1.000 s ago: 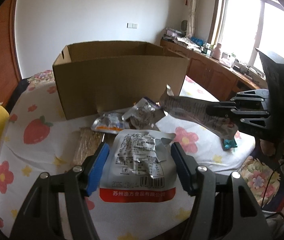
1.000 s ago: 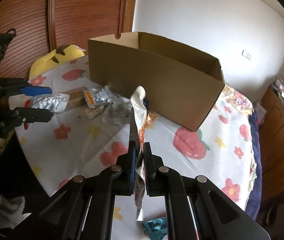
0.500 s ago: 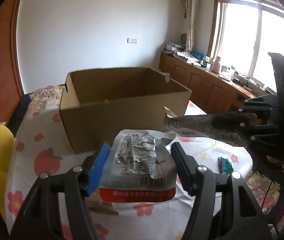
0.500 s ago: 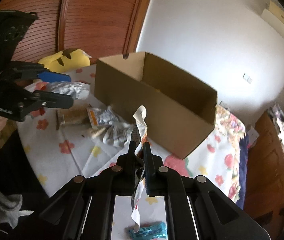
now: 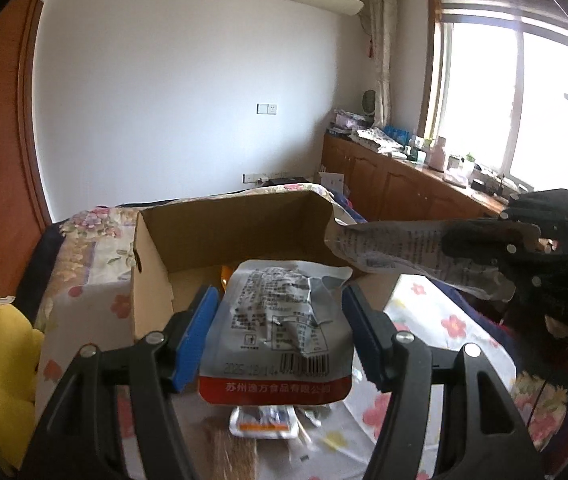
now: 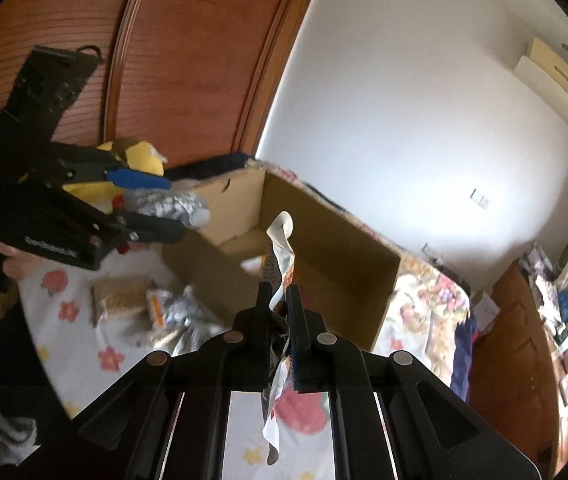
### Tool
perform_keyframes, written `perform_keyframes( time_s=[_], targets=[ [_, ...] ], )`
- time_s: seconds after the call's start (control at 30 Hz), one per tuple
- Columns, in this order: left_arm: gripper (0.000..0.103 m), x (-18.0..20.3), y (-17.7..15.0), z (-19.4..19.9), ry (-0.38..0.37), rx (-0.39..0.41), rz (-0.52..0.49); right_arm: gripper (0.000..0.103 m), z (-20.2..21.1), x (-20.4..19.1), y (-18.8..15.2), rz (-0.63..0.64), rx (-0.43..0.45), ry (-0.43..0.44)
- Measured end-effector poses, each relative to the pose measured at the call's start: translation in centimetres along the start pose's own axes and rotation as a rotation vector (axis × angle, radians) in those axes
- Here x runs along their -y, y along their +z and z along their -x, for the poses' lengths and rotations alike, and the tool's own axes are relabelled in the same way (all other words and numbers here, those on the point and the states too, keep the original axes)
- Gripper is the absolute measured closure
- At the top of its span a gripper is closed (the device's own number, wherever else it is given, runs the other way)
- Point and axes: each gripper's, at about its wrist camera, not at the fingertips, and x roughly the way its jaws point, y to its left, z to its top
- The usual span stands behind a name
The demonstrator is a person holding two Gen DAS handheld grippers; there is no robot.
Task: Organize snacks
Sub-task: 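Carry both packets to the box and release the white packet from the left tool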
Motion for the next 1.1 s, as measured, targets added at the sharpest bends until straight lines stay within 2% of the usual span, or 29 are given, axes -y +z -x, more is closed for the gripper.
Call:
perform_keyframes(
  time_s=[0.17, 0.4, 0.5, 0.8, 1.03, 1.1],
  targets=[
    [0.039, -2.0, 1.9, -2.5, 0.029, 0.009, 0.017, 0.099, -2.9, 1.2, 1.3, -0.01, 0.011, -0.01],
    [0.039, -4.2, 3.6, -6.4, 0.061, 0.0, 0.032, 0.099, -9.1, 1.9, 1.8, 0.008, -0.026, -0.018],
    [0.039, -4.8, 3.9, -8.1, 0.064, -0.009, 0.029, 0.099, -11.2, 2.7, 1.6, -0.033, -0.041, -0.013],
    [0.039, -5.1, 4.2, -12.7, 0.066, -0.049, 0.038, 0.099, -14.3, 5.0, 0.5, -0.141, -0.051, 0.009],
    [0.037, -5.0, 3.6, -13.8, 0.079, -0.072, 0.048, 0.098, -15.9, 5.7, -0.7, -0.211, -0.088, 0.017],
    [0.033, -5.1, 3.6, -13.8, 0.08, -0.076, 0.051, 0.095, -15.9, 6.1, -0.9, -0.241, -0.088, 0.03]
  ],
)
